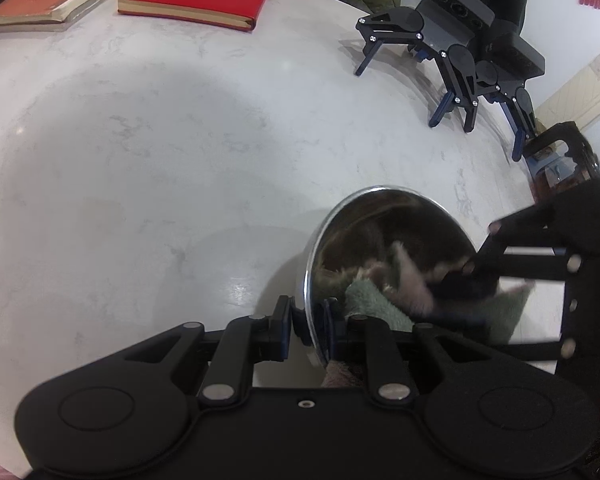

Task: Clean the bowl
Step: 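Wipe the bowl interior with the cloth in the right gripper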

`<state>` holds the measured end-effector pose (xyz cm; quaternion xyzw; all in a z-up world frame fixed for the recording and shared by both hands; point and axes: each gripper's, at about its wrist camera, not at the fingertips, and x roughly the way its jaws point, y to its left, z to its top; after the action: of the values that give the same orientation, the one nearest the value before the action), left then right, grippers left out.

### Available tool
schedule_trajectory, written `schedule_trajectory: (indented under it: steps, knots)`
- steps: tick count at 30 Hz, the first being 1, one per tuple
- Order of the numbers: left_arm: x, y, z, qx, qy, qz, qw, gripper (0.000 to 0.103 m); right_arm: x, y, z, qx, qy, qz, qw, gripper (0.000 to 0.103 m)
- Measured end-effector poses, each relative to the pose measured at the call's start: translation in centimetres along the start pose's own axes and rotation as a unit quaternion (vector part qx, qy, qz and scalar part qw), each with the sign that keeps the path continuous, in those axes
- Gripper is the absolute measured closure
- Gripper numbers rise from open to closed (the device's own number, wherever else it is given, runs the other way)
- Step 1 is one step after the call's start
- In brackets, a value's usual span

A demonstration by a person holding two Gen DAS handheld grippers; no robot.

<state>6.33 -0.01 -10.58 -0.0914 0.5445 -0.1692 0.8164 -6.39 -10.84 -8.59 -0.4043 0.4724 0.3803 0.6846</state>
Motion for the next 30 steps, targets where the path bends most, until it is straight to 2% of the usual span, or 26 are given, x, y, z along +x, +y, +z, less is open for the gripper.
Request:
schedule_trajectory:
  steps: [1, 3, 5, 9, 12, 13, 14, 16, 20, 22, 25, 27, 30]
  knots:
    - [0.0, 0.0, 0.0, 0.002, 0.001, 0.001, 1.0000, 0.087, 0.2, 0.1, 0.4, -0.001, -0.006, 0.007, 1.000, 0.089]
    - [-0.1, 0.0, 0.1, 0.004, 0.003, 0.002, 1.0000, 0.087, 0.6, 0.1, 1.4, -0.011, -0.019, -0.005, 1.000, 0.090]
    - [-0.1, 0.1, 0.1, 0.003, 0.004, 0.002, 1.0000, 0.087, 0.9, -1.1, 2.3, -0.004, -0.033, -0.034, 0.999, 0.091]
    - [0.0, 0.2, 0.1, -0.001, 0.003, 0.000, 1.0000, 0.087, 0.4, -2.8, 2.3, 0.011, -0.034, -0.039, 0.999, 0.091]
    - [0.2, 0.1, 0.1, -0.002, 0.002, -0.002, 1.0000, 0.087, 1.6, -1.7, 1.7, -0.011, -0.005, -0.021, 1.000, 0.091]
    - [0.2, 0.0, 0.1, -0.002, 0.002, -0.002, 1.0000, 0.087, 2.0, -1.4, 1.7, -0.015, -0.002, -0.015, 1.000, 0.090]
    - [0.2, 0.0, 0.2, 0.000, 0.002, -0.001, 1.0000, 0.087, 1.7, -2.0, 0.2, -0.019, -0.002, -0.010, 1.000, 0.090]
    - [0.2, -0.1, 0.1, 0.004, 0.003, 0.001, 1.0000, 0.087, 1.9, -1.8, 0.9, -0.025, -0.009, 0.000, 1.000, 0.090]
    - [0.1, 0.0, 0.1, 0.007, 0.006, 0.003, 1.0000, 0.087, 2.1, -3.4, 2.7, -0.041, -0.037, -0.059, 0.997, 0.092]
    - [0.0, 0.1, 0.1, 0.005, 0.006, 0.002, 1.0000, 0.087, 1.8, -4.3, 3.0, -0.038, -0.041, -0.064, 0.996, 0.092]
    - [0.1, 0.2, 0.0, -0.001, 0.004, 0.000, 1.0000, 0.087, 1.5, -4.1, 2.0, -0.042, -0.023, -0.063, 0.997, 0.092]
    - [0.1, 0.2, 0.0, -0.004, 0.003, -0.002, 1.0000, 0.087, 1.9, -3.2, 1.3, -0.051, 0.001, -0.046, 0.998, 0.092]
    - [0.1, 0.1, 0.0, -0.002, 0.003, -0.001, 1.0000, 0.087, 1.2, -1.8, 1.3, -0.046, 0.010, -0.028, 0.999, 0.090]
